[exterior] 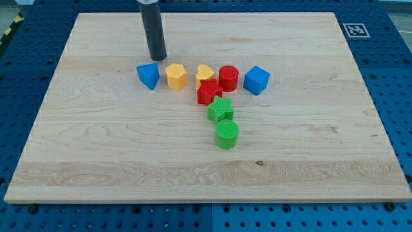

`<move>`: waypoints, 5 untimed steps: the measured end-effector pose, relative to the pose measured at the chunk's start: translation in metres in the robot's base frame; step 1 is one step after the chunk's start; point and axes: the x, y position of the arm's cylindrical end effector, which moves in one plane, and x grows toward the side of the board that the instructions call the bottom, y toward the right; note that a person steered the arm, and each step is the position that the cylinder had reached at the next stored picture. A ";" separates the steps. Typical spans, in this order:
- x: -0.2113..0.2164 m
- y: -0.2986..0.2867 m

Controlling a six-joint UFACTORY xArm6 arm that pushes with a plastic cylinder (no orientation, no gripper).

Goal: Move your arm in between yellow blocks

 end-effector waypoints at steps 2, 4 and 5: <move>0.024 0.034; 0.041 0.065; 0.043 0.072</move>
